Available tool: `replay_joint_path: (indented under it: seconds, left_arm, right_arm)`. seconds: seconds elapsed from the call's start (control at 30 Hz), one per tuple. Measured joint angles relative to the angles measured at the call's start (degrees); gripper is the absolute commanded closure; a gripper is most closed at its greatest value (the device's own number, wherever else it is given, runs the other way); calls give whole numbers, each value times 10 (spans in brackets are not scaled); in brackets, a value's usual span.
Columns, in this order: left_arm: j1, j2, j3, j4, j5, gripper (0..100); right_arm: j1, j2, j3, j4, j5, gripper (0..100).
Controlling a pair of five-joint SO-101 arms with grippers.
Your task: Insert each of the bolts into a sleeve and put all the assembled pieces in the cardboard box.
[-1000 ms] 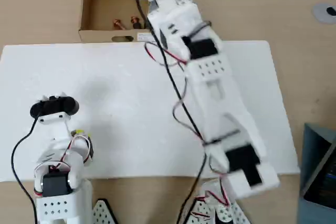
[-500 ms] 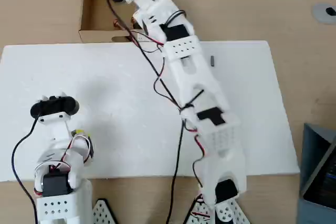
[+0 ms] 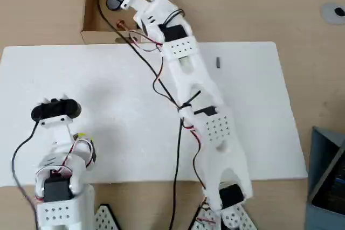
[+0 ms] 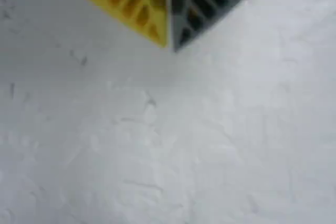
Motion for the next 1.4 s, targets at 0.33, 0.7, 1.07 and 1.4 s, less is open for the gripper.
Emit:
replay_joint_path:
  seconds: [0.33,0.7,1.07,1.4]
  left_arm:
    - [0,0,0,0,0,998]
    - [0,0,0,0,0,998]
    - [0,0,0,0,0,998]
    - [0,0,0,0,0,998]
  right_arm:
    - [-1,0,-4,0,1,842]
    - [-1,0,-164,137,1,991]
    - [-2,-1,-417,375,1,989]
    - [-2,-77,-440,544,1,989]
